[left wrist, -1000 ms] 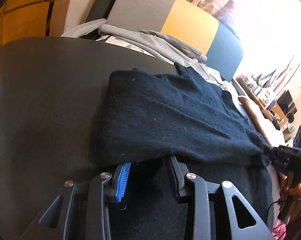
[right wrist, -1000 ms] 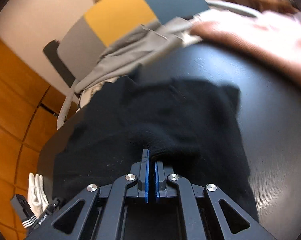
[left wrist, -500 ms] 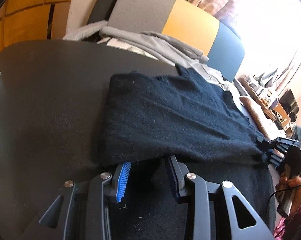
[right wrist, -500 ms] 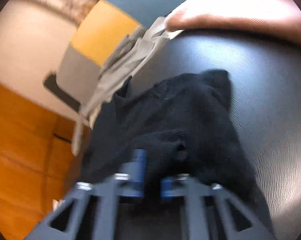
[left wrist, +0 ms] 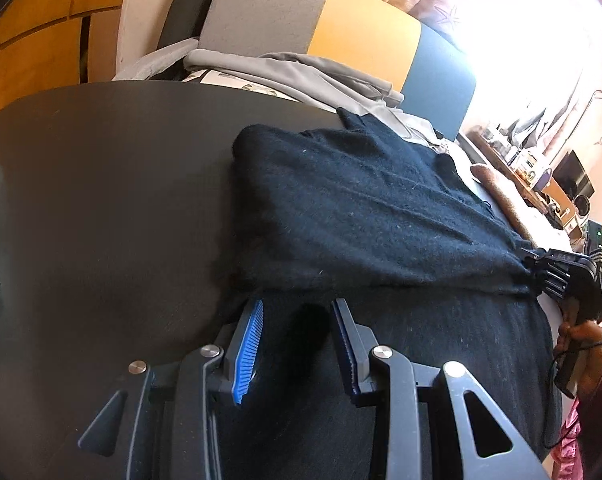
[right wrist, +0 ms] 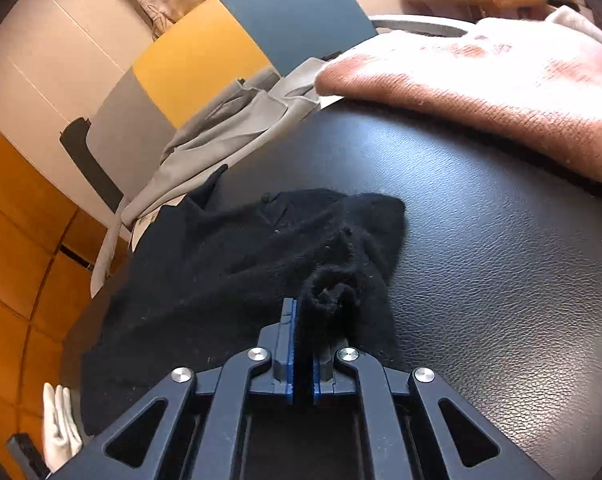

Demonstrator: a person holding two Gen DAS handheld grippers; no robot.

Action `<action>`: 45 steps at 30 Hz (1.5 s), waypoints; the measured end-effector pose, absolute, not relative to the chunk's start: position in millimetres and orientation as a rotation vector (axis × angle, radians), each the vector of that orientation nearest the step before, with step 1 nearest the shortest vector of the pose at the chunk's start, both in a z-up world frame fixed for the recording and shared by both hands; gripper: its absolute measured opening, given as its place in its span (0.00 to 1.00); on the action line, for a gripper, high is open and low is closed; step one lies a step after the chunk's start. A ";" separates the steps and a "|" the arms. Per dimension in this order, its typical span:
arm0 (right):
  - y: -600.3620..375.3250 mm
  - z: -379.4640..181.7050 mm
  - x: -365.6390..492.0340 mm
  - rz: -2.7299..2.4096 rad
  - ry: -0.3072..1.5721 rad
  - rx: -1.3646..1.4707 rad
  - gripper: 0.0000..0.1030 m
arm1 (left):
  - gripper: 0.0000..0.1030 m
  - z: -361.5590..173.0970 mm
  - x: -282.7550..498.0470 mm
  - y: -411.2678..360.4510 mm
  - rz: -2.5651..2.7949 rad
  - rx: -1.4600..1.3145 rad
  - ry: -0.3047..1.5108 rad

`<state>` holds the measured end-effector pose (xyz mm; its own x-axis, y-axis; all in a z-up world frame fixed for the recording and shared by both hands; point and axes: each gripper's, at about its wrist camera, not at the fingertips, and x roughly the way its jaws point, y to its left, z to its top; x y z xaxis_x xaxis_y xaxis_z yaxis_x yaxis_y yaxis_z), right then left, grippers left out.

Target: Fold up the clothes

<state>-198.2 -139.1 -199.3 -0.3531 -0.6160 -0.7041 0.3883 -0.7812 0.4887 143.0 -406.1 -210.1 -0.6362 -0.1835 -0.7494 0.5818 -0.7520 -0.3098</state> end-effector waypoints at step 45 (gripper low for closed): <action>-230.7 -170.6 -126.0 -1.906 0.513 1.027 0.50 | 0.37 -188.1 1.7 -354.4 -2.732 1.318 0.527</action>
